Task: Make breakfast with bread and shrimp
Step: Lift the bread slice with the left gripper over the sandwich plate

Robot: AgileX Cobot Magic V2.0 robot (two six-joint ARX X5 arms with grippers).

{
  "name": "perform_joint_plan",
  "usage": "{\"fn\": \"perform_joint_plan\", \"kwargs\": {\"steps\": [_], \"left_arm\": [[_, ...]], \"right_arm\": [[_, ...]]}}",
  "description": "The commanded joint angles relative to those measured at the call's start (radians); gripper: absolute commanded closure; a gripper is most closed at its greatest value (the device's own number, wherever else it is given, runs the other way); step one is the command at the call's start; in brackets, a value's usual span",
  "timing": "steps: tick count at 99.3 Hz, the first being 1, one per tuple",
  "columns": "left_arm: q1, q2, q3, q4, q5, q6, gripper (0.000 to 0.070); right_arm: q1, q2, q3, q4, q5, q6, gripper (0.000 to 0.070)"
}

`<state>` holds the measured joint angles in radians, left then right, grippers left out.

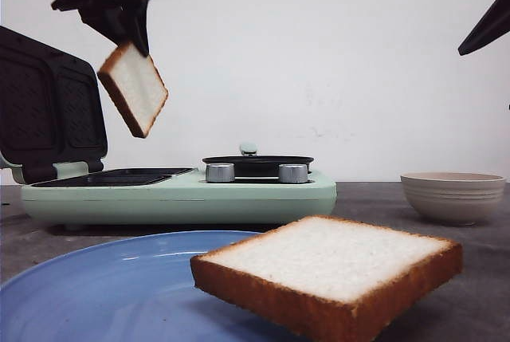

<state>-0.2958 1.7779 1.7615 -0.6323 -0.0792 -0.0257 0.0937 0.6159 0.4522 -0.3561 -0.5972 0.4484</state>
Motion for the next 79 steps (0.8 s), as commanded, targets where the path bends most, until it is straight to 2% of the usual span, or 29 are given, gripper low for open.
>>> {"fn": "perform_joint_plan", "kwargs": {"steps": [1, 19, 31, 47, 58, 79], "left_arm": [[-0.008, 0.031, 0.050, 0.006, -0.043, 0.061, 0.0699], [-0.034, 0.096, 0.111, -0.004, -0.208, 0.190, 0.0699], [-0.056, 0.126, 0.118, -0.001, -0.267, 0.275, 0.0699], [-0.087, 0.169, 0.118, 0.022, -0.269, 0.404, 0.0699], [-0.104, 0.192, 0.118, 0.043, -0.273, 0.445, 0.0699], [-0.124, 0.245, 0.118, 0.021, -0.372, 0.538, 0.0699]], "right_arm": [[0.004, 0.004, 0.008, 0.011, 0.004, -0.016, 0.0246], [0.004, 0.004, 0.008, 0.011, 0.024, -0.019, 0.0246], [0.004, 0.004, 0.008, 0.011, 0.026, -0.019, 0.0246], [0.004, 0.004, 0.008, 0.011, 0.029, -0.019, 0.0246], [0.004, 0.004, 0.008, 0.011, 0.029, -0.019, 0.0246], [0.005, 0.004, 0.008, 0.010, 0.028, -0.019, 0.0246]]}}
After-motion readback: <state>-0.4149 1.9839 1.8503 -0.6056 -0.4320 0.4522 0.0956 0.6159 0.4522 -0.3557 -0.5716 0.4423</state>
